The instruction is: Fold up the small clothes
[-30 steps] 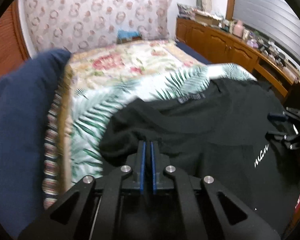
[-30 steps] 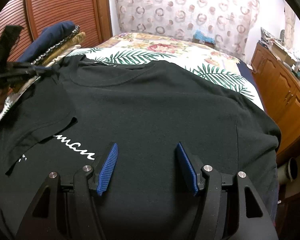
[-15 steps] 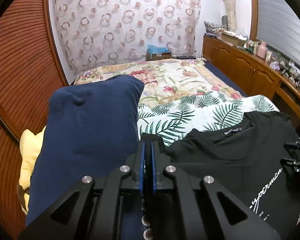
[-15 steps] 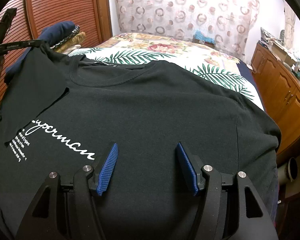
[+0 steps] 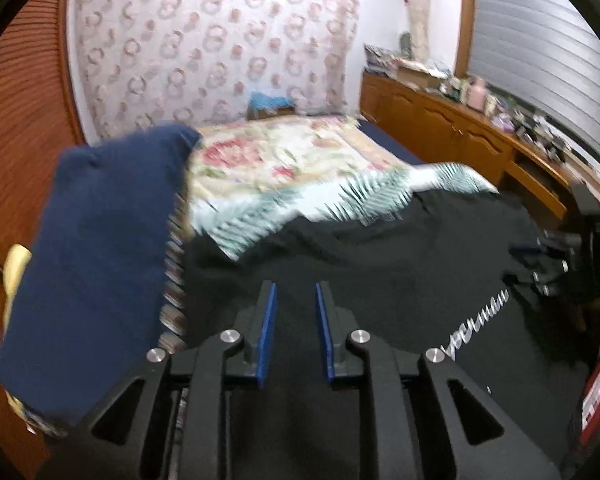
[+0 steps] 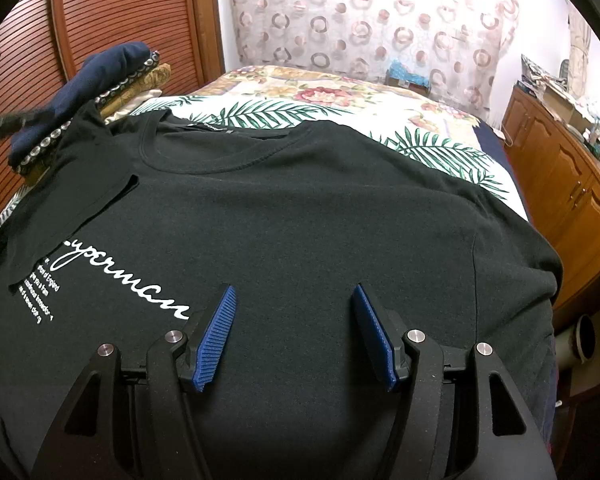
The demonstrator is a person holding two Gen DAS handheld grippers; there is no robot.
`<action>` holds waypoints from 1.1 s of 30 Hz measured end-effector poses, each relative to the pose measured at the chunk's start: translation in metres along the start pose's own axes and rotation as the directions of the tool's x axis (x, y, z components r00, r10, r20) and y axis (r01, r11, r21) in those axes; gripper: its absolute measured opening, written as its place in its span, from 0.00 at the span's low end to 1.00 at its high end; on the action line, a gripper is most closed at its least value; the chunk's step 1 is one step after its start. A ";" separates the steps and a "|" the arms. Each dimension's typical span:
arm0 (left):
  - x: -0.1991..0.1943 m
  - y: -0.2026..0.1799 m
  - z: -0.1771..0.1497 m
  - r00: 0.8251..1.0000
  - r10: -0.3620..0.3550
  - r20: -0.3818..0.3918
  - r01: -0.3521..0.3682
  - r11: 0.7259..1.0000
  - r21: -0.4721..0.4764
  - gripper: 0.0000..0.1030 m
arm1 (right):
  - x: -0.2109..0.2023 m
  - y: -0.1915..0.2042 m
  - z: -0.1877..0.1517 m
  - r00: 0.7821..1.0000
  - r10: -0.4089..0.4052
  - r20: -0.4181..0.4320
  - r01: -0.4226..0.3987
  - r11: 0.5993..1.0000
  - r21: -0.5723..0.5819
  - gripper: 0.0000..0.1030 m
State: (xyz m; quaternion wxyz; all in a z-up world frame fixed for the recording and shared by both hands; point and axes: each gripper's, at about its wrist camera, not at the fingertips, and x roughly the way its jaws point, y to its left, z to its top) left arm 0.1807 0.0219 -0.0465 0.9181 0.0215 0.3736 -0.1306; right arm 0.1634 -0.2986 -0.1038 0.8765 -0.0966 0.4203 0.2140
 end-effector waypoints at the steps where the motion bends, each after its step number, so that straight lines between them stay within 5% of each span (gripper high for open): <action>1: 0.006 -0.005 -0.005 1.000 -0.010 -0.020 0.010 1.000 0.007 0.17 | 0.000 0.000 0.000 1.000 0.000 0.000 0.000 1.000 0.000 0.61; 15: 0.043 -0.030 -0.035 0.989 -0.039 -0.142 0.047 0.998 0.051 0.17 | 0.000 0.000 0.000 1.000 0.000 0.000 0.000 1.000 0.000 0.61; 28: 0.041 -0.038 -0.040 0.989 -0.088 -0.119 0.098 0.992 0.076 0.31 | -0.009 -0.014 -0.002 0.999 0.041 0.023 -0.042 0.997 0.070 0.61; 33: 0.040 -0.046 -0.040 0.987 -0.100 -0.123 0.113 0.988 0.102 0.37 | -0.040 -0.037 -0.013 0.997 -0.010 0.070 0.002 0.993 0.115 0.61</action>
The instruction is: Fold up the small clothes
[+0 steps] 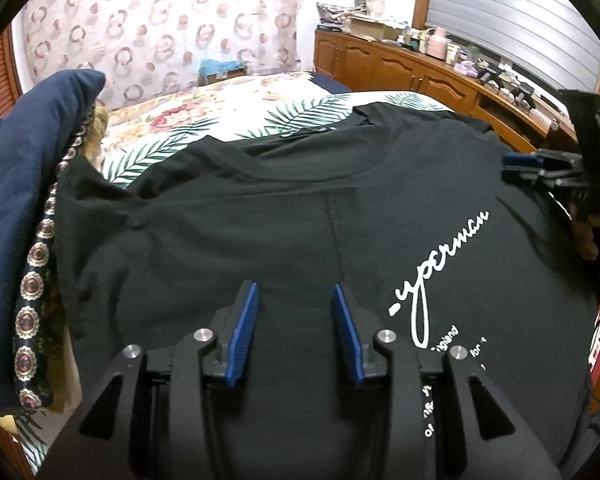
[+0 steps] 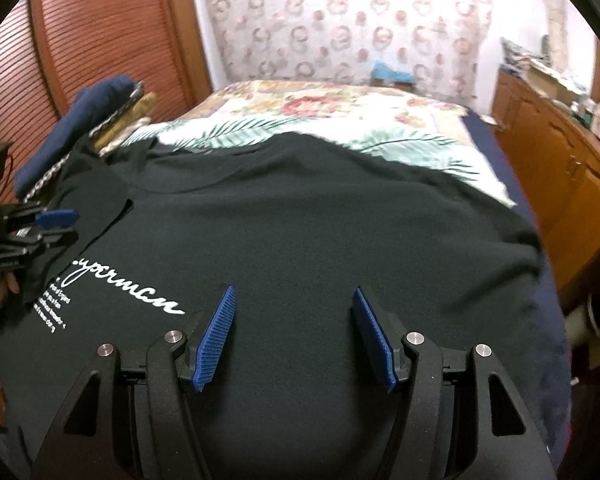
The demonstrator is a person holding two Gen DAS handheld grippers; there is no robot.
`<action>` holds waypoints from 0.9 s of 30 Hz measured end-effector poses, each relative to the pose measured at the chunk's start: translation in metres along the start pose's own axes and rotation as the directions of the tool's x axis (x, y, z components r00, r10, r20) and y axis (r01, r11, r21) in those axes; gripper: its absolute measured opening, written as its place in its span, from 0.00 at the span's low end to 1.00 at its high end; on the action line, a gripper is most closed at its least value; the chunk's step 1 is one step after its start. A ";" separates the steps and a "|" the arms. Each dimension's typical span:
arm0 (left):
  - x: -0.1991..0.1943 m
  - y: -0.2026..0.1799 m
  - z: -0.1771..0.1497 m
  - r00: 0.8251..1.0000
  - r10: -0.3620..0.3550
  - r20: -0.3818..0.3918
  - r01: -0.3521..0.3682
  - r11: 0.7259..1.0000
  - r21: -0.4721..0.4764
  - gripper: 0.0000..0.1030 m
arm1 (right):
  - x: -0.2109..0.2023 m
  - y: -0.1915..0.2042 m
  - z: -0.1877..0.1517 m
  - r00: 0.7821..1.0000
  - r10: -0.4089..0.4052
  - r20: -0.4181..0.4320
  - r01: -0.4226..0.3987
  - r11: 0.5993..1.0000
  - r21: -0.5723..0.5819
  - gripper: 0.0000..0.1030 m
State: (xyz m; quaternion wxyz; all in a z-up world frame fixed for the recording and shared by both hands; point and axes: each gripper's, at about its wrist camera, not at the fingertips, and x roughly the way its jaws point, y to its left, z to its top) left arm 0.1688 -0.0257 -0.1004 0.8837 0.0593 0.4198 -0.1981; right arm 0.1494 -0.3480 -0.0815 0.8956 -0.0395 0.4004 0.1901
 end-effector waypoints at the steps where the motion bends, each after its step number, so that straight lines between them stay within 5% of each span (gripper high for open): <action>1: 0.000 -0.001 0.000 1.000 0.000 0.000 0.000 1.000 0.001 0.37 | -0.009 -0.007 -0.001 1.000 -0.020 0.014 0.020 1.000 0.006 0.61; 10: -0.001 -0.019 -0.001 1.000 -0.024 -0.005 0.024 0.999 0.044 0.43 | -0.050 -0.091 -0.022 0.984 -0.180 0.004 0.178 0.976 0.123 0.61; 17: 0.001 -0.031 -0.001 1.000 -0.017 -0.016 0.018 0.997 0.075 0.56 | -0.047 -0.111 -0.047 0.988 -0.143 -0.057 0.150 0.976 0.157 0.54; 27: 0.002 -0.031 0.000 1.000 -0.001 -0.015 0.002 0.997 0.071 0.60 | -0.049 -0.121 -0.062 0.997 -0.056 -0.050 0.065 0.977 0.203 0.35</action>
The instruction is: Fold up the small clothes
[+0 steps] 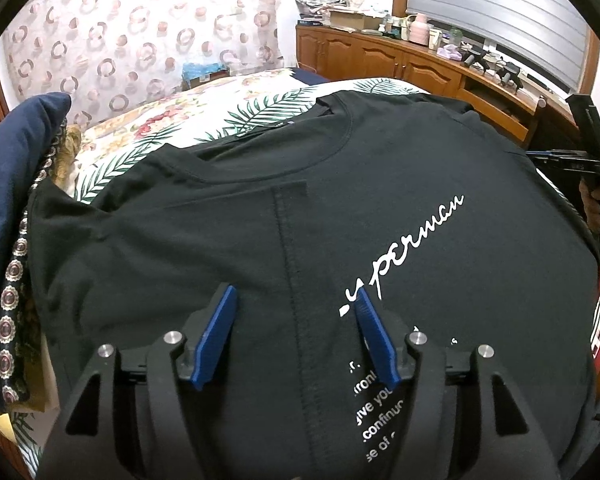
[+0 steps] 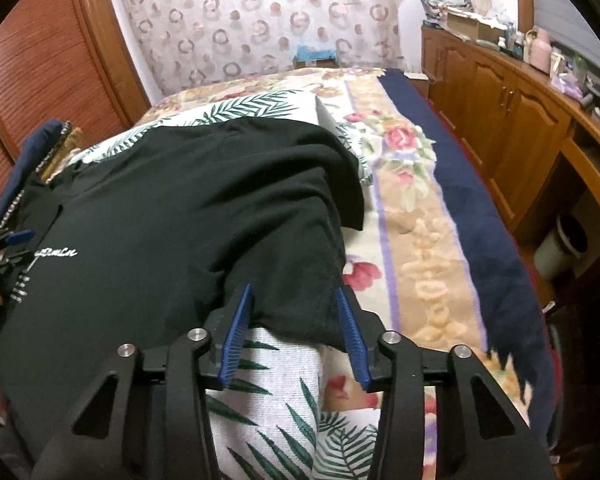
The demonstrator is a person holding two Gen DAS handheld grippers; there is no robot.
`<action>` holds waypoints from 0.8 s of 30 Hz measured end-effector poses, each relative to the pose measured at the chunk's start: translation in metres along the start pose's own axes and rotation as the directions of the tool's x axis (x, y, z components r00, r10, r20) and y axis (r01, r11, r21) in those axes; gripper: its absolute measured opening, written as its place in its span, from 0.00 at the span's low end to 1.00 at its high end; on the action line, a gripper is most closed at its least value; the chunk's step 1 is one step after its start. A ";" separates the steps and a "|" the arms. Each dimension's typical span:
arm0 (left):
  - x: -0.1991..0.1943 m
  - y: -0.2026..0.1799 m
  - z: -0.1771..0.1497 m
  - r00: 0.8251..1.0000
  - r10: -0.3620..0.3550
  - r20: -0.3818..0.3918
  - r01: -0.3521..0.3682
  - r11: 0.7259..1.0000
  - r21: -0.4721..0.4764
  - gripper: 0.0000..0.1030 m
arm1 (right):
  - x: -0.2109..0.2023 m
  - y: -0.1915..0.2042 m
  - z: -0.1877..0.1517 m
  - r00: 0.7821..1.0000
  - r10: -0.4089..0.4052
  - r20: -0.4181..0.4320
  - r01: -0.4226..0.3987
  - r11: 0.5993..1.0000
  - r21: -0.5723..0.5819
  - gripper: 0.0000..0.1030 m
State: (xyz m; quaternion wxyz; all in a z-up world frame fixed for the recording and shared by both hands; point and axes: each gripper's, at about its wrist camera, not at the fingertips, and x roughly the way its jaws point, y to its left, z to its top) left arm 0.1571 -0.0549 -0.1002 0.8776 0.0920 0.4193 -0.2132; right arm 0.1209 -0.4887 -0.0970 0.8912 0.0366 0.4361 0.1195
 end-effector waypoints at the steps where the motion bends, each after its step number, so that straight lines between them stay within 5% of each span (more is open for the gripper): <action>1: 0.000 0.000 0.000 1.000 0.003 0.000 -0.003 1.000 -0.002 0.60 | -0.001 0.001 0.000 1.000 0.001 0.001 -0.001 1.000 -0.003 0.33; 10: 0.000 -0.002 -0.001 1.000 0.015 0.000 -0.015 1.000 -0.001 0.61 | -0.004 0.006 -0.001 0.996 -0.086 0.023 0.088 0.994 -0.068 0.07; 24: 0.000 -0.003 -0.001 1.000 0.012 0.000 -0.012 1.000 -0.003 0.62 | -0.037 0.071 0.037 0.984 0.035 0.172 -0.006 0.985 -0.170 0.04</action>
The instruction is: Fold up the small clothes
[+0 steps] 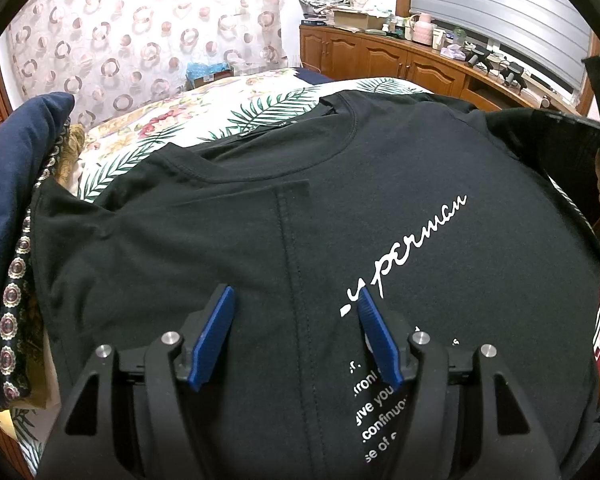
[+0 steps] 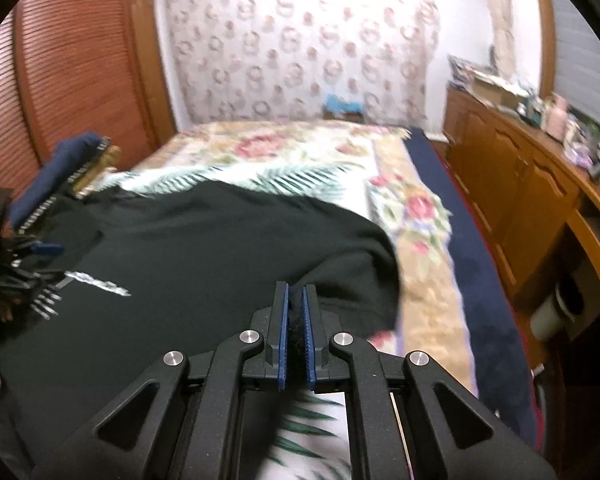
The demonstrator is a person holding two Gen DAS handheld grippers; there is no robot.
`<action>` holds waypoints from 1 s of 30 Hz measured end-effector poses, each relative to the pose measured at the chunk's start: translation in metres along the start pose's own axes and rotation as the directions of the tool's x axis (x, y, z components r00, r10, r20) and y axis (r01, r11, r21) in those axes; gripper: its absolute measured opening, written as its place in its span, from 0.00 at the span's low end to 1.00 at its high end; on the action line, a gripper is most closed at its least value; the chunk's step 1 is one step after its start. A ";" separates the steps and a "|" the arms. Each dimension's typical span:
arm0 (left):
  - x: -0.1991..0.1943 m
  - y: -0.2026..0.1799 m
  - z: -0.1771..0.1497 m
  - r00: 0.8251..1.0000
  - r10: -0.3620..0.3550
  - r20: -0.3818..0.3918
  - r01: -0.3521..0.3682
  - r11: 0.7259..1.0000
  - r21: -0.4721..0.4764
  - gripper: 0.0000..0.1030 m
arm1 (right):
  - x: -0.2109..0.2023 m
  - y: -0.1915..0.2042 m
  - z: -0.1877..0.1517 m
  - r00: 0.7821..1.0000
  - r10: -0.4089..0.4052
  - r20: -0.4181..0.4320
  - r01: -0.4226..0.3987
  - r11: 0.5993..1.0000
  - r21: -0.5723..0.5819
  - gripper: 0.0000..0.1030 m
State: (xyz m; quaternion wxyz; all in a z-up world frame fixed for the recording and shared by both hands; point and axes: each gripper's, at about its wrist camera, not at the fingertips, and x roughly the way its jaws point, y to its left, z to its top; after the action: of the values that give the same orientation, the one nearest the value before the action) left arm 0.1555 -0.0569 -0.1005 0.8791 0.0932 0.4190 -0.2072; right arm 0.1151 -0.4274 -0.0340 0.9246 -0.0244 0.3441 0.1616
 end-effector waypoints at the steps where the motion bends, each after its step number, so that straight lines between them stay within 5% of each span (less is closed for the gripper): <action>1: 0.000 0.000 0.000 1.000 -0.001 0.000 0.001 1.000 0.000 0.62 | 0.000 0.008 0.003 1.000 0.017 0.004 -0.017 1.000 -0.014 0.04; 10: 0.000 0.001 0.000 1.000 0.000 0.000 0.000 1.000 0.000 0.62 | 0.011 0.049 -0.005 0.991 0.124 -0.044 -0.127 0.990 -0.057 0.04; 21: -0.001 0.001 0.000 1.000 0.002 -0.001 -0.002 1.000 -0.002 0.62 | 0.010 0.058 -0.032 0.987 0.109 -0.115 -0.118 0.990 -0.073 0.06; 24: -0.004 0.003 -0.002 1.000 0.015 0.004 -0.015 1.000 -0.019 0.62 | 0.002 0.050 -0.029 0.992 0.079 -0.097 -0.085 0.995 -0.057 0.26; 26: -0.007 0.003 -0.003 1.000 0.014 0.013 -0.014 0.999 -0.031 0.62 | -0.006 0.040 -0.026 0.997 0.050 -0.065 -0.053 0.998 -0.036 0.49; 30: -0.020 0.000 -0.003 0.998 0.022 0.053 -0.019 0.998 -0.056 0.62 | -0.006 0.012 -0.019 0.998 -0.035 -0.045 0.035 0.999 -0.005 0.51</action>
State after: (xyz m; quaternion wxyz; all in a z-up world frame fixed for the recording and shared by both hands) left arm 0.1417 -0.0503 -0.0872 0.8943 0.0675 0.4000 -0.1890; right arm 0.0953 -0.4203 -0.0435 0.9193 -0.0360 0.3640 0.1454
